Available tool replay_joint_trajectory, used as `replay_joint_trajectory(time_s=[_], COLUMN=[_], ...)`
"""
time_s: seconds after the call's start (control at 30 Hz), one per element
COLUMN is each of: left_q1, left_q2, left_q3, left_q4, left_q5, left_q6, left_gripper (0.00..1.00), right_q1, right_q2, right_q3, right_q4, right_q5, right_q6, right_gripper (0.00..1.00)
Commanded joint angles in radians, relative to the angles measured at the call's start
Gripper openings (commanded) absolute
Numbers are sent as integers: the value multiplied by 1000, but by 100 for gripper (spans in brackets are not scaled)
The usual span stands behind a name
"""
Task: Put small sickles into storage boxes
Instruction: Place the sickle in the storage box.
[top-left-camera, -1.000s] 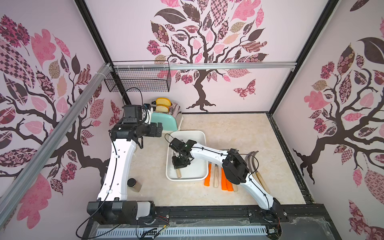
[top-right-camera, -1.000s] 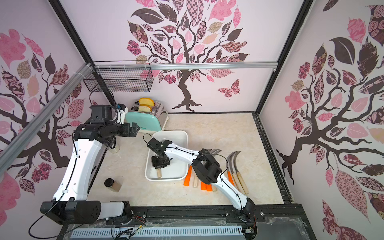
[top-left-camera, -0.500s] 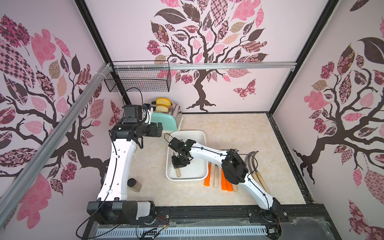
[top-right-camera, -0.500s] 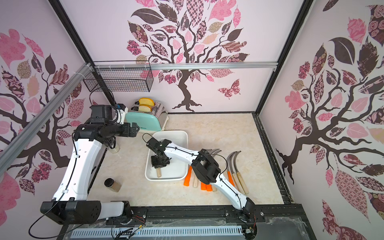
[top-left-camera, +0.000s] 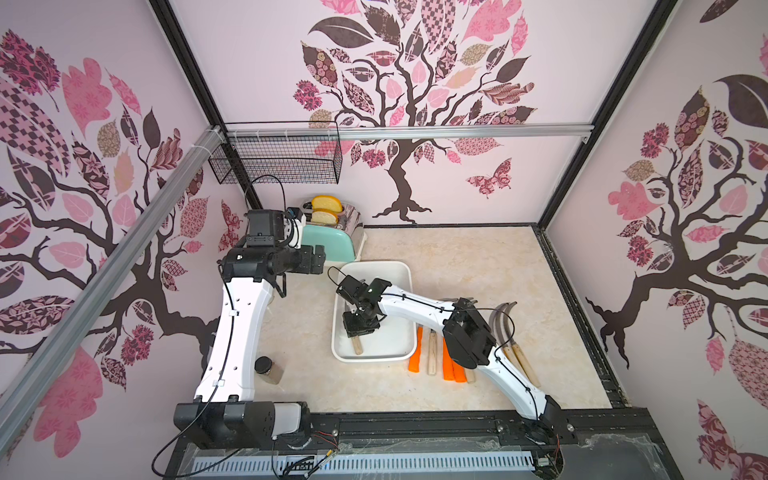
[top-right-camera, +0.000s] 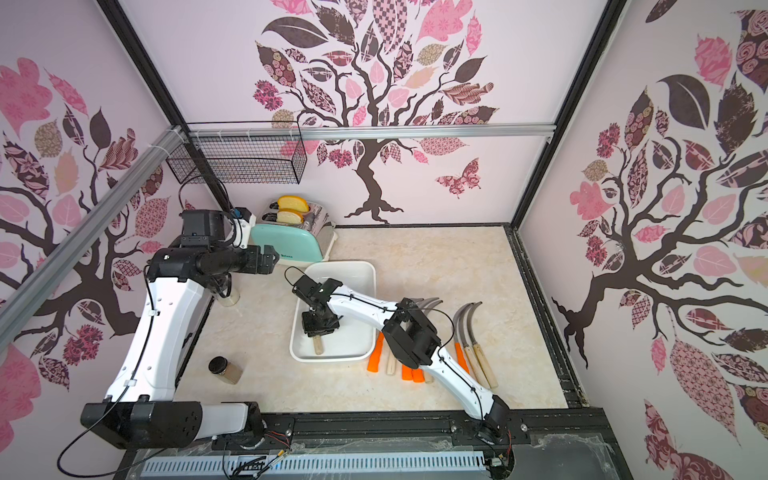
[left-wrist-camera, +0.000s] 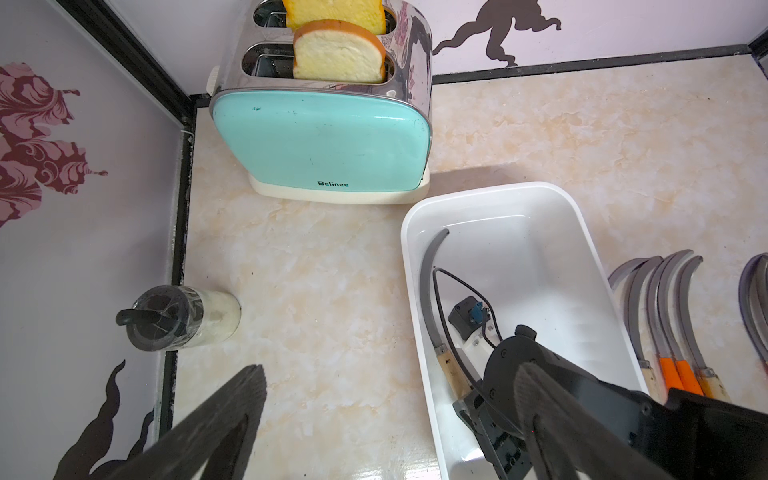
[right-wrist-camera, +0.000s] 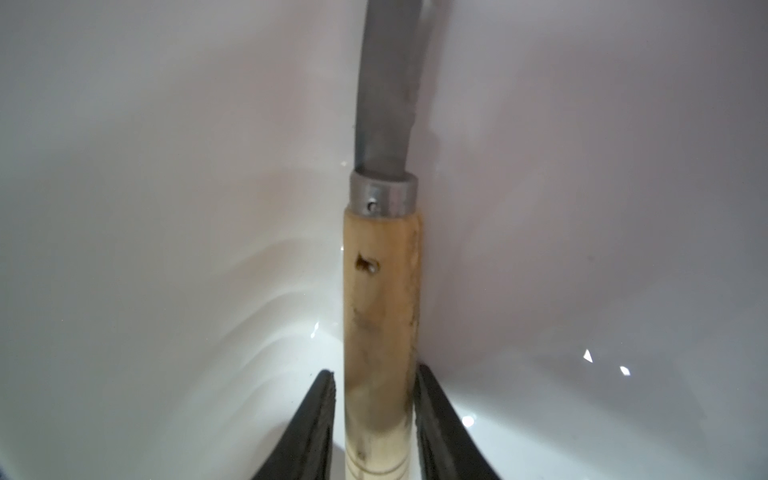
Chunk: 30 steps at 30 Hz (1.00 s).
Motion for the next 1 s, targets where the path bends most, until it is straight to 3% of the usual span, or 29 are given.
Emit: replay_joint_trajectory(time_s=[0.0,0.57,0.97], left_q1=[5,4,5], left_q2=[-7,1,-8], left_q3=[13,46,19], left_q4=[-3,33,59], left_q5=[10,-100,-156], left_q6=[-10,-73,-52], left_gripper=[98,98,98], right_q1=[9,9,-15], right_q2=[31,-21,-152], right_q3=[31,76,58], right_q4=[-46,-75,-113], right_q5=[13,116,203], right_q6=[-15,-60,-98], right_gripper=[38,44,44])
